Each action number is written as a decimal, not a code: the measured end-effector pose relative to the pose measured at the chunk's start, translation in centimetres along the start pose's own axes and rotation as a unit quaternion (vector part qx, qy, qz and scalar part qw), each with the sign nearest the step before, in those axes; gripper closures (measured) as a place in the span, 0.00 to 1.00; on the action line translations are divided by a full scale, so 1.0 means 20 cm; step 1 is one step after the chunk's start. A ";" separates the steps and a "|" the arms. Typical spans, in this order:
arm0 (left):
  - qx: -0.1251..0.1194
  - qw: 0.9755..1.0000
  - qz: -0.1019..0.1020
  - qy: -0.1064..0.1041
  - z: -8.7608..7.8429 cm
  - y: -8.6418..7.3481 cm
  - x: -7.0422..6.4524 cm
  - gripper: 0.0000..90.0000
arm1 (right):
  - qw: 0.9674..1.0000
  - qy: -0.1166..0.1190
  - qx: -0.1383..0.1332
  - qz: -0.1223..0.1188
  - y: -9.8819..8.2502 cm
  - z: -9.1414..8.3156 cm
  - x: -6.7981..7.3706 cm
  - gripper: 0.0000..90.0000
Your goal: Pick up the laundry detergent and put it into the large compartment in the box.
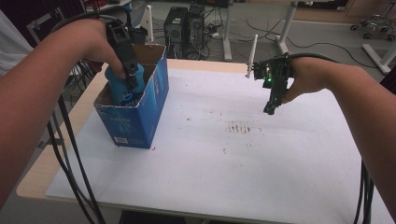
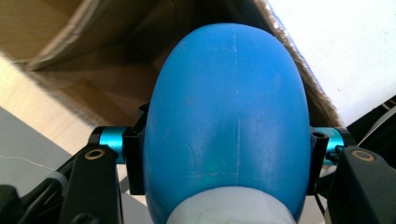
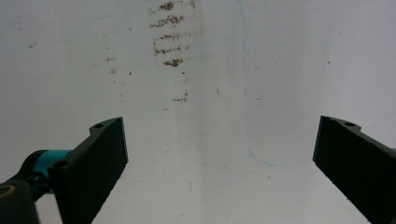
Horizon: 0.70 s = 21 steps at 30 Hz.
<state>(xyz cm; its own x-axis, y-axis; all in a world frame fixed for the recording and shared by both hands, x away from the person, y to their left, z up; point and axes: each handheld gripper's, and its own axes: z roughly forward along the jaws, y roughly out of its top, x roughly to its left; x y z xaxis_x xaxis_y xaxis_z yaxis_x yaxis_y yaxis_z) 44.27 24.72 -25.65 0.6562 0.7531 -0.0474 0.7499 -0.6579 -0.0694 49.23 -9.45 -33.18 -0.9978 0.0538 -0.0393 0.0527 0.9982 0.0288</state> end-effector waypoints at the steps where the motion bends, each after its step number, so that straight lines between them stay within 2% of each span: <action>1: 0.001 1.000 0.002 -0.002 0.02 0.00 0.00 0.42 | 1.000 0.001 0.000 -0.002 0.00 0.00 0.00 0.02; 4: 0.001 1.000 0.008 -0.004 0.05 0.00 0.00 0.42 | 1.000 0.000 0.000 -0.004 0.00 0.00 0.00 0.02; 6: 0.003 1.000 0.025 -0.003 0.09 0.00 0.01 0.42 | 1.000 0.000 -0.001 -0.004 0.00 0.00 0.00 0.02; 11: 0.002 0.999 0.050 -0.001 0.14 0.00 0.01 0.42 | 1.000 0.000 0.002 -0.004 0.01 0.01 0.00 0.02; 21: -0.006 0.998 0.060 -0.005 0.19 -0.01 0.02 0.42 | 1.000 0.002 0.004 -0.006 0.02 0.01 0.00 0.02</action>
<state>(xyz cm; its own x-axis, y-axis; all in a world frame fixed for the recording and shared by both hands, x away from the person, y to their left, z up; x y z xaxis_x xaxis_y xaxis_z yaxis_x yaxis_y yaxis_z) 44.03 25.18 -29.40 0.7406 0.6689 -0.0646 0.6670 -0.7433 -0.0502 49.22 -9.01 -33.47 -0.9985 0.0418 -0.0365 0.0411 0.9989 0.0204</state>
